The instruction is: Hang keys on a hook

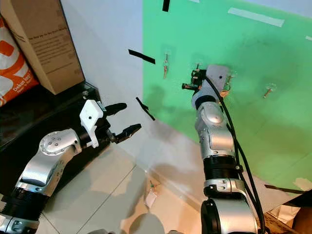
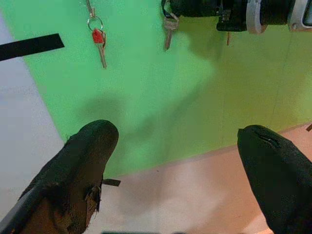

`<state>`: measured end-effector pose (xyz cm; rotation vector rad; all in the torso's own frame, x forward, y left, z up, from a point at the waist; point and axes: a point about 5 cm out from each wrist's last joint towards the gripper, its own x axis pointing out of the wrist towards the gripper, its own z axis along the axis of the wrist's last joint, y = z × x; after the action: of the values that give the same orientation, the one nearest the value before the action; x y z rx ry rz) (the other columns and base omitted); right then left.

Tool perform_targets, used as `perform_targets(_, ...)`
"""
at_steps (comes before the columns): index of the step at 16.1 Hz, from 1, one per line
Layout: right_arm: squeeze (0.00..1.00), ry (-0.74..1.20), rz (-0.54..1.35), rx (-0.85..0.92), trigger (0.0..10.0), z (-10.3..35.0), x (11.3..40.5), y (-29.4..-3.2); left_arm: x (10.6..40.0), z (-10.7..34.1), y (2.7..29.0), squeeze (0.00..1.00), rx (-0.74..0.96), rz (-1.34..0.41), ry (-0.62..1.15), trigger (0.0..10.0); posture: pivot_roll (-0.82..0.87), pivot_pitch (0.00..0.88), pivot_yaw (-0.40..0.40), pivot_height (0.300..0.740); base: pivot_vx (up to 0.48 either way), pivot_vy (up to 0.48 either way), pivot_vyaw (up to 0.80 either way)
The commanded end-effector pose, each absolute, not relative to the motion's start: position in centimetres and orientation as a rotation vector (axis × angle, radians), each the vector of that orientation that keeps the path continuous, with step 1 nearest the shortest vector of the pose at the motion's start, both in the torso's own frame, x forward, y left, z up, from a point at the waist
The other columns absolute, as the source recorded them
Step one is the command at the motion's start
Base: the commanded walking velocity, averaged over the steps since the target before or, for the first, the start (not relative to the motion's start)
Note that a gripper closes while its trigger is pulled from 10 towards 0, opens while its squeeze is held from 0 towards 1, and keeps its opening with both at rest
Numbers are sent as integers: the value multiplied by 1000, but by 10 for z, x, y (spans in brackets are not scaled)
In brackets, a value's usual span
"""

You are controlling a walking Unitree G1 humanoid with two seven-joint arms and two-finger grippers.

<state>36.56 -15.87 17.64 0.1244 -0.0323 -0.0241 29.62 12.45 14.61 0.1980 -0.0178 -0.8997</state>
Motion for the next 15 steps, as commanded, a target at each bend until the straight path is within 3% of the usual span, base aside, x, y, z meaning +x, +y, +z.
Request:
perform_targets(1,0,24,-32,99,10000,165,364,-160,297,150,122,24,219,-914,-28,10000,-33,0,-22,740,0,0,0)
perform_targets(8,0,12,-29,119,10000,168,363,-161,299,158,119,27,175,-918,-72,10000,-34,0,-19,740,0,0,0)
perform_targets(9,608,5,-17,130,10000,169,363,-160,298,162,117,24,145,-926,-92,10000,-33,0,-18,740,0,0,0)
perform_targets(10,1000,2,-16,127,10000,170,363,-160,298,166,116,27,116,-935,-107,10000,-33,0,-18,740,0,0,0)
perform_targets(15,1000,-41,-30,102,10000,171,359,-163,298,168,116,27,104,-937,-120,10000,-32,0,-19,740,0,0,0)
